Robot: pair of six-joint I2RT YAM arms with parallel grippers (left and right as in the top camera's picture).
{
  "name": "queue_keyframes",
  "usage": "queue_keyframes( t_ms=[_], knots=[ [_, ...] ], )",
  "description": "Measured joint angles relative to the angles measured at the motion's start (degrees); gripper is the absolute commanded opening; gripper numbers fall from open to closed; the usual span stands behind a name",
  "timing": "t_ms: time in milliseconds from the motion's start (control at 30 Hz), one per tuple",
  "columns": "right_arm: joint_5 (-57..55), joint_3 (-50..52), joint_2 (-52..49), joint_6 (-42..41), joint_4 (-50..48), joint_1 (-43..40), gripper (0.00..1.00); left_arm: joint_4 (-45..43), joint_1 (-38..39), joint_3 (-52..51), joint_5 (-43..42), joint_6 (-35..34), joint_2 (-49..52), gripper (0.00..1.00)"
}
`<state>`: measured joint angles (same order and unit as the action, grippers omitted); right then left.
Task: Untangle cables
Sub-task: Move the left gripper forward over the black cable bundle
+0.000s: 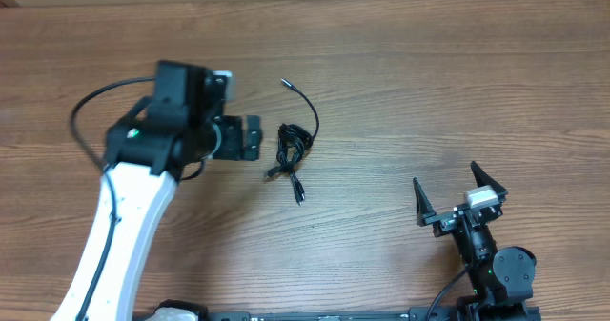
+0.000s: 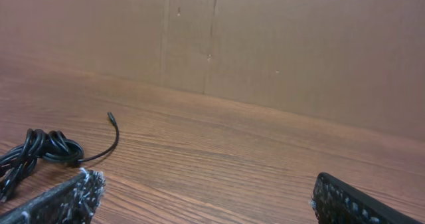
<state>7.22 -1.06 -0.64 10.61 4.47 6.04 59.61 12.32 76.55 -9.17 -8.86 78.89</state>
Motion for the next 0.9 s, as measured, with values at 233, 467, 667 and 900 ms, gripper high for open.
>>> queue_keyframes(
  t_ms=[233, 467, 667, 900],
  knots=[
    [0.00, 0.00, 0.02, -0.02, 0.04, 0.00, 1.00, -4.52, 3.08, 0.66, 0.24, 0.02, 9.11, 0.99],
    [0.00, 0.00, 0.00, 0.00, 0.07, 0.00, 1.00, -5.64, 3.08, 0.70, 0.42, 1.38, 16.79, 0.99],
    [0.02, 0.00, 0.00, 0.00, 0.04, 0.00, 1.00, -6.40, 3.08, 0.74, 0.42, 3.13, 22.36, 1.00],
    [0.00, 0.00, 0.00, -0.02, 0.04, 0.00, 1.00, -9.70, 3.08, 0.74, 0.39, -0.92, 27.91, 1.00]
  ],
)
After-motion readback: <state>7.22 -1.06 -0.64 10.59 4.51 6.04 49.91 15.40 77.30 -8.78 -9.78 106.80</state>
